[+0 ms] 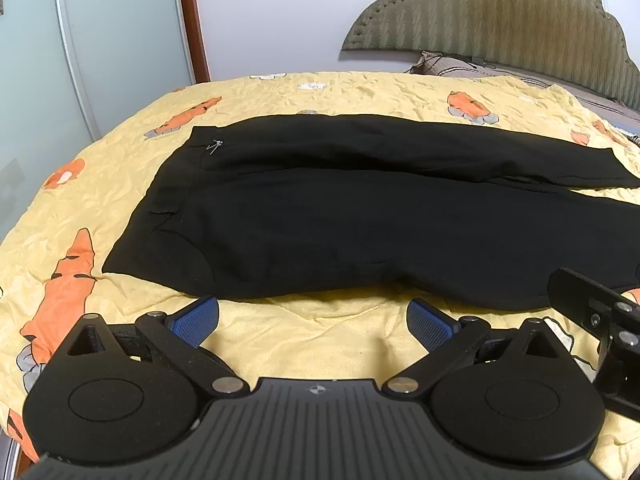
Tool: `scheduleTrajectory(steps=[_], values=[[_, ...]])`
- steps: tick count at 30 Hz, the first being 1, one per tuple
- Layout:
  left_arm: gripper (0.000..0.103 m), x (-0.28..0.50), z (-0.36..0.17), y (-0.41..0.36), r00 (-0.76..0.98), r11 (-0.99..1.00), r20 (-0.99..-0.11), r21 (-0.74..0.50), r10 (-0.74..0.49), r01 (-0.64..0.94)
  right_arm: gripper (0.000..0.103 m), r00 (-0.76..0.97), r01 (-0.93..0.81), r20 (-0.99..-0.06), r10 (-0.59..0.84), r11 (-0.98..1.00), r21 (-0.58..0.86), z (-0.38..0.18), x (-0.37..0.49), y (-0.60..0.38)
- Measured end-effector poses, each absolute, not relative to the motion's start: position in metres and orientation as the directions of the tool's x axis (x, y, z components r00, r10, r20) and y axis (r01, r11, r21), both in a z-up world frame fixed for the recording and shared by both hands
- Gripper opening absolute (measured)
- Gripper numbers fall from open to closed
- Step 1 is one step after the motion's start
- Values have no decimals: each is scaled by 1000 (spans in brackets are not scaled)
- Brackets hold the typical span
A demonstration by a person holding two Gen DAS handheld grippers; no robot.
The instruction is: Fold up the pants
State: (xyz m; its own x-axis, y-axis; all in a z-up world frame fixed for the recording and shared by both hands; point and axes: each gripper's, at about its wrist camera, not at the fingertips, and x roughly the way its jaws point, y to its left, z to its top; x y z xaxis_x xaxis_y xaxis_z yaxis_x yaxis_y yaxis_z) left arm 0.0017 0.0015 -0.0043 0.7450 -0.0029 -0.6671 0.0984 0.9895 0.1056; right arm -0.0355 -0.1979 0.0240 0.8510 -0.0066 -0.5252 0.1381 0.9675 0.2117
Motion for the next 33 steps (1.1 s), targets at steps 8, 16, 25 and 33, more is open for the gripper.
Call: scheduleTrajectory(steps=[8, 16, 25, 33], values=[[102, 3, -5, 1, 740, 990, -672, 113, 14, 84, 103, 854, 142, -521, -9, 966, 215, 24, -38, -199], [102, 3, -7, 1, 737, 991, -676, 108, 14, 79, 103, 850, 129, -527, -1, 970, 206, 23, -37, -194], [102, 4, -7, 2, 736, 991, -676, 110, 17, 77, 103, 850, 132, -527, -2, 969, 209, 22, -36, -196], [102, 4, -9, 1, 736, 990, -677, 112, 15, 82, 103, 848, 133, -530, -2, 969, 209, 22, -36, -195]])
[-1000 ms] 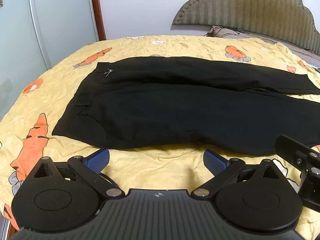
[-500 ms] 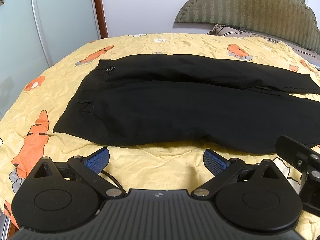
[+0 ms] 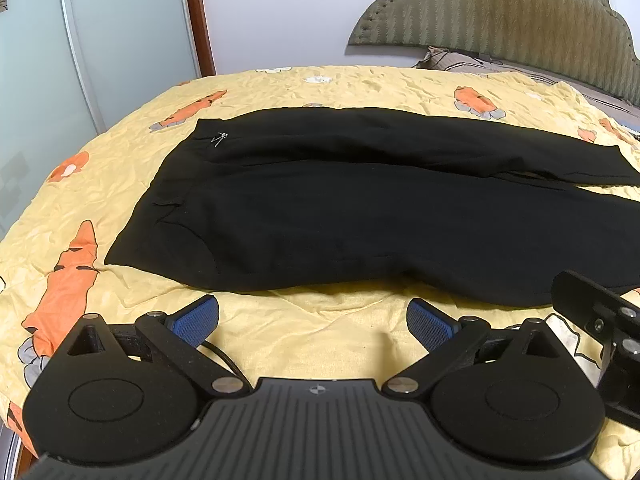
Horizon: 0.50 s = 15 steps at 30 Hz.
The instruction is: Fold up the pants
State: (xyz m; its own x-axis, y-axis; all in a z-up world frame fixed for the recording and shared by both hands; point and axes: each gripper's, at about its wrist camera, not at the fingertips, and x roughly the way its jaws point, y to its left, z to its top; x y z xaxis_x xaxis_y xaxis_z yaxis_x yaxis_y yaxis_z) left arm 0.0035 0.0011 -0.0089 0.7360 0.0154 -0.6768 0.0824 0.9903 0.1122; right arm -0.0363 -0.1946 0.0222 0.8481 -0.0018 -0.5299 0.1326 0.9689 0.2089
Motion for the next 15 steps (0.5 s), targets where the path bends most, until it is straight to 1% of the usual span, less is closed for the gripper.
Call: scheduleTrajectory(steps=[15], values=[[102, 4, -9, 1, 736, 990, -676, 118, 23, 77, 103, 852, 127, -523, 6, 968, 217, 22, -36, -193]])
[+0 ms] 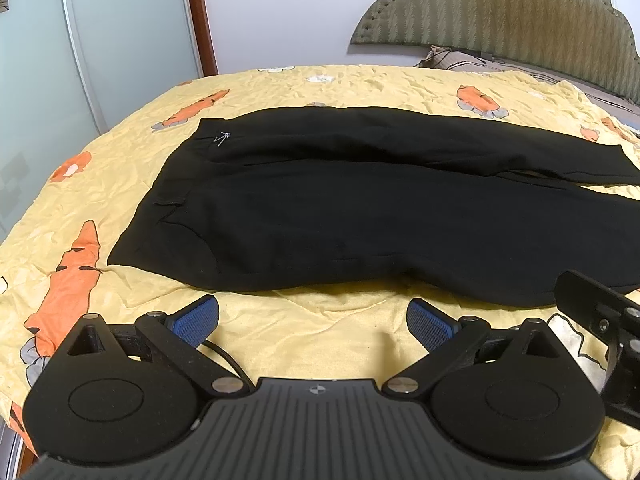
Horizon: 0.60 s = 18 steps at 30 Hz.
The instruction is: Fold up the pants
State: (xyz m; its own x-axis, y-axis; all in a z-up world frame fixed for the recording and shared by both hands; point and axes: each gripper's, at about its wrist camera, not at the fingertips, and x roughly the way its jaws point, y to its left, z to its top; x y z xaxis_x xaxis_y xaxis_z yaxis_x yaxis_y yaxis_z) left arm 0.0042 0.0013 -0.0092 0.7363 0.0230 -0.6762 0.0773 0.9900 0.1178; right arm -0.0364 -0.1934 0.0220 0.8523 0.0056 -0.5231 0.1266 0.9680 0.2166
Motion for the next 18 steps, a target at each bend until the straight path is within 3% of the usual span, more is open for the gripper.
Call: scheduleTrajectory(steps=[3, 7, 12, 18], values=[[102, 8, -7, 4, 738, 991, -674, 107, 17, 75, 103, 879, 88, -476, 17, 976, 198, 26, -37, -192], [102, 21, 3, 16, 751, 996, -660, 86, 27, 39, 103, 936, -57, -340, 92, 992, 111, 41, -33, -190], [102, 46, 23, 44, 780, 997, -621, 76, 73, -33, 103, 888, -266, -365, 280, 960, 90, 60, 14, -187], [102, 90, 42, 87, 787, 991, -604, 35, 125, -130, 103, 847, -363, -395, 357, 930, 62, 69, 103, -189]])
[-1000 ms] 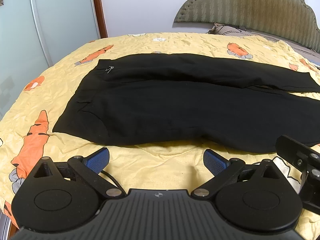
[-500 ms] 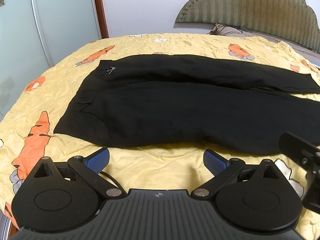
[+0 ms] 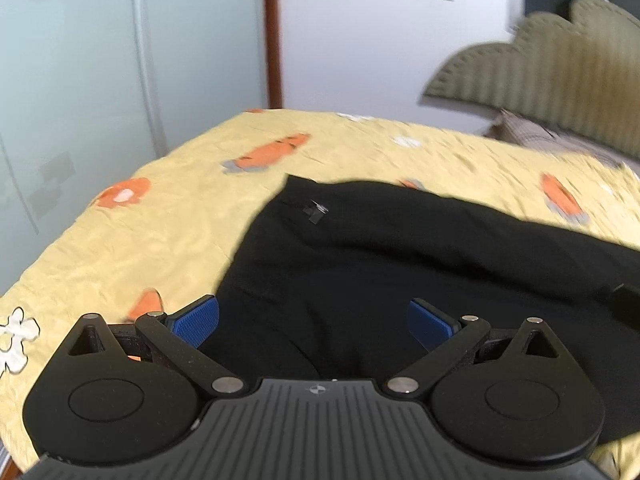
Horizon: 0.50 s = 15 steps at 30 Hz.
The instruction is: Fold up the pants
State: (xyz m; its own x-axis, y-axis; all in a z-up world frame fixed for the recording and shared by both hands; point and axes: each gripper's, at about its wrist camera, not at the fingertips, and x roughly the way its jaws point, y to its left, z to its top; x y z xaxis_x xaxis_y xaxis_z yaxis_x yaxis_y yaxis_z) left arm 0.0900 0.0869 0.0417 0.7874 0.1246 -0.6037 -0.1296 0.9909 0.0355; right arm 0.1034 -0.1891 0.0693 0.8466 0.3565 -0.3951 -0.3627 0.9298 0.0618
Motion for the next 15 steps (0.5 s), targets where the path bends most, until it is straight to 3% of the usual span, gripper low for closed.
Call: scheduleTrajectory(steps=[15], values=[[100, 219, 56, 127, 725, 984, -677, -4, 129, -178, 101, 558, -631, -608, 565, 765, 133, 21, 361, -164]])
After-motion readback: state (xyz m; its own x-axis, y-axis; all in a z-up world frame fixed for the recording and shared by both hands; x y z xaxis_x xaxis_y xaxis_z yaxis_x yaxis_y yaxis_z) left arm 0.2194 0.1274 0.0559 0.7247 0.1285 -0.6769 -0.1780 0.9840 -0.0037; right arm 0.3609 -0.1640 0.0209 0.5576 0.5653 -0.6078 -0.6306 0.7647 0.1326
